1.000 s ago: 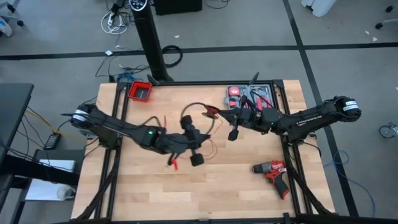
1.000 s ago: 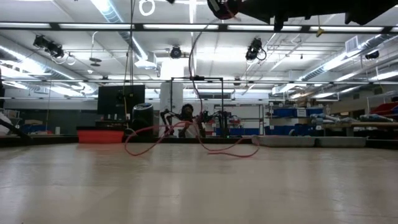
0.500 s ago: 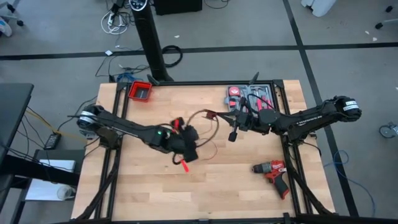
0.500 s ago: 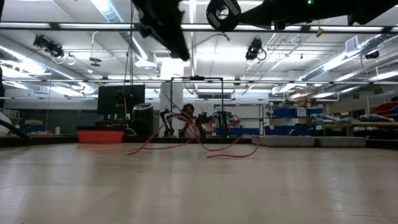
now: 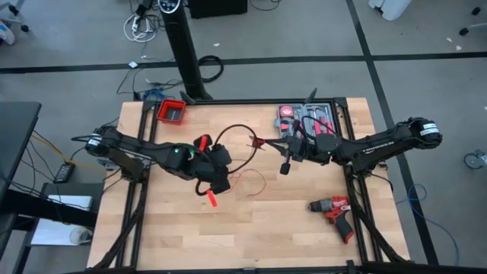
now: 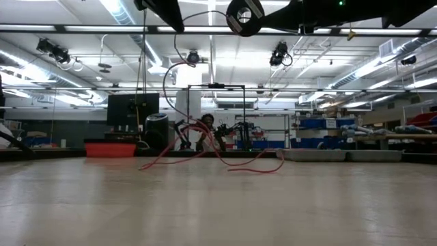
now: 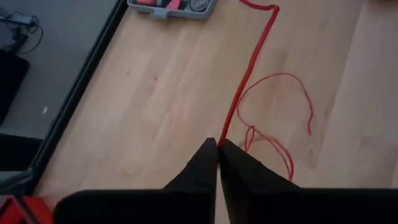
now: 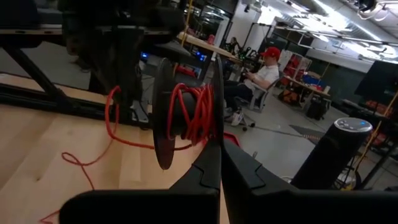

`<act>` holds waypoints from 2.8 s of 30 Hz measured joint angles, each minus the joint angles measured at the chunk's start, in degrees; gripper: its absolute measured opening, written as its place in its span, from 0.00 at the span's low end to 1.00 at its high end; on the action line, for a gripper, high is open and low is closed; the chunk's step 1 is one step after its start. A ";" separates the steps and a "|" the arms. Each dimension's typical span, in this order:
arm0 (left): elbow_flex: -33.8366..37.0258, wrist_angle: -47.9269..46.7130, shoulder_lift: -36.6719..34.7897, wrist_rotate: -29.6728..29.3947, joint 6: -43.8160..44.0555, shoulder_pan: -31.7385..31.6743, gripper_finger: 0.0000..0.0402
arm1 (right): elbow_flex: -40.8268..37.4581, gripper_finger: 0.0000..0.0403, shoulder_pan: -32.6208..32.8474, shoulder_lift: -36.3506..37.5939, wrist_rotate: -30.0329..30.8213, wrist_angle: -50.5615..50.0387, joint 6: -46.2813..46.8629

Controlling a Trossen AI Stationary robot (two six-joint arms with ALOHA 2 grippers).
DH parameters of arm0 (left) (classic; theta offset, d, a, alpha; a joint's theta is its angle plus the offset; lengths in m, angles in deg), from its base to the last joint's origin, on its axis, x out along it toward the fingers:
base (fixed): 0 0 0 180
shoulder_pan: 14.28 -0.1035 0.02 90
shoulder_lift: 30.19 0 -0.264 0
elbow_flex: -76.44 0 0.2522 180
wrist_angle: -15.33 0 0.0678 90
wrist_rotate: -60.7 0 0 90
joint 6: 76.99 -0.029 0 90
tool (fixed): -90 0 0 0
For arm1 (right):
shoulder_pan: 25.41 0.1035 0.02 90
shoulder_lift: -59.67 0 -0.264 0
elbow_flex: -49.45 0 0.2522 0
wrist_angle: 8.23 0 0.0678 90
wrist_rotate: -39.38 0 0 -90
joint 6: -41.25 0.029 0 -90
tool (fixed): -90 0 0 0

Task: Coil cords
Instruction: Uncoil the red wire from the black spool

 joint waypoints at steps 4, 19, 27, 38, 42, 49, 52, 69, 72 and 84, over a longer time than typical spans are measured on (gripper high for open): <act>-0.27 -4.69 0.00 -0.04 0.35 -0.02 0.19 | 0.00 0.00 0.02 0.00 -0.82 -0.16 -0.10; -0.27 12.46 0.00 -3.65 -4.06 -0.11 0.37 | 0.02 0.00 0.02 0.00 -6.01 0.41 1.35; 5.36 30.56 0.00 -6.45 -17.31 -0.12 0.37 | 0.02 0.00 0.00 1.12 -13.65 -1.39 -1.10; 15.00 44.92 0.07 -9.65 -21.42 -0.15 0.37 | 0.02 0.00 0.02 5.77 -16.88 -6.36 -1.37; 15.07 46.34 0.07 -10.42 -21.44 -0.24 0.37 | 0.04 0.00 -0.02 6.29 -19.48 -7.92 -1.37; 15.07 46.61 0.07 -10.47 -21.39 -0.74 0.37 | 0.04 0.00 0.01 6.32 -19.73 -7.87 -1.12; 15.07 46.61 0.07 -10.47 -21.35 -1.09 0.37 | 0.04 0.00 0.02 6.32 -19.76 -7.84 -0.98; 15.07 47.29 0.04 -11.85 -21.33 -1.64 0.05 | 0.04 0.00 0.02 6.32 -22.25 -7.76 -0.84; 15.07 47.56 0.04 -11.87 -21.50 -1.64 0.02 | 0.04 0.00 0.02 6.32 -22.24 -7.76 -0.84; 8.56 42.65 -2.20 -9.76 -24.90 0.24 0.00 | 0.04 0.00 -2.06 6.28 -14.66 -11.86 -0.98</act>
